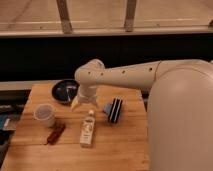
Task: Drag the pepper across the table
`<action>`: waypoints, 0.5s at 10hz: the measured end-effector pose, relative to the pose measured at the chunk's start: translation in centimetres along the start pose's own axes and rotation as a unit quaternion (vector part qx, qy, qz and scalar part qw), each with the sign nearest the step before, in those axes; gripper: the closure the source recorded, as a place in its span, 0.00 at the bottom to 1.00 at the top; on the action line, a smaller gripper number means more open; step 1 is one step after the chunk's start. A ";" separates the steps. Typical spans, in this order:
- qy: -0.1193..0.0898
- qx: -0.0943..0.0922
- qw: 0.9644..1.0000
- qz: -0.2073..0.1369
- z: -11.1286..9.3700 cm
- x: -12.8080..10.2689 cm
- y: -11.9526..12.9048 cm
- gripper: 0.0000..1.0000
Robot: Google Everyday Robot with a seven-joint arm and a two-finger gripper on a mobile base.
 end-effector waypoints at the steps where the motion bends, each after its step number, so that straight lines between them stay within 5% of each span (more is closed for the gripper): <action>1: 0.010 -0.001 1.000 -0.018 0.8 0.1 1.2 0.25; 5: 0.054 -0.007 0.994 -0.093 4.9 2.7 9.4 0.25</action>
